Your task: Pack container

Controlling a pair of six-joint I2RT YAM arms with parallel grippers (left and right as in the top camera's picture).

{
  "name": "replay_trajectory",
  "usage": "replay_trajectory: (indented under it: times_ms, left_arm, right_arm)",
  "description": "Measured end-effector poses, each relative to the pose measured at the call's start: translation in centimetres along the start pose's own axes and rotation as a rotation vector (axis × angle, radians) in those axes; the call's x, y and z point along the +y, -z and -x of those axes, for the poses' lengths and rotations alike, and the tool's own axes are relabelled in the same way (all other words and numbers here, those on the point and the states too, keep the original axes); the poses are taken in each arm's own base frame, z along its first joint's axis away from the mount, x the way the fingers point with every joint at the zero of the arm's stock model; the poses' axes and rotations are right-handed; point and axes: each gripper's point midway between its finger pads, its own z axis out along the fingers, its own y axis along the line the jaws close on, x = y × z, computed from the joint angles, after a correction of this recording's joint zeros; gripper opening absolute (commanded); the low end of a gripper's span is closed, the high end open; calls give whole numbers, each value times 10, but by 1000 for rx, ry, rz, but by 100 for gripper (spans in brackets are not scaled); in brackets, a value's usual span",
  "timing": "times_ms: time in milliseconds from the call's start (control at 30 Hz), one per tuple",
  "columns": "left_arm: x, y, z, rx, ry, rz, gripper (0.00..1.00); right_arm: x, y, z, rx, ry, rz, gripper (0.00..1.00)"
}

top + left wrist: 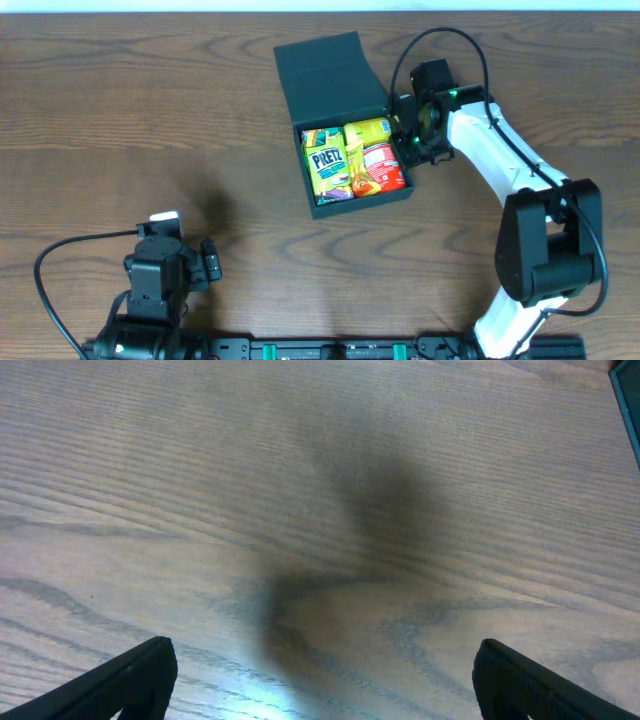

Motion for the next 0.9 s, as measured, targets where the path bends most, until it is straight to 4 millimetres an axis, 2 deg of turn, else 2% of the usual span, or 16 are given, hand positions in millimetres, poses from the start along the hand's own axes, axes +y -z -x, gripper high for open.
replay_trajectory:
  times_ms: [200,500,600,733,900]
  left_arm:
    - [0,0,0,0,0,0,95]
    - [0,0,0,0,0,0,95]
    - [0,0,0,0,0,0,95]
    - [0,0,0,0,0,0,95]
    - [0,0,0,1,0,0,95]
  right_arm:
    - [1,2,-16,70,0,-15,2]
    - [16,2,-26,97,-62,-50,2]
    - [25,2,-35,72,-99,-60,2]
    - [35,4,-55,13,-162,-58,2]
    - [41,10,-91,-34,-226,-52,1]
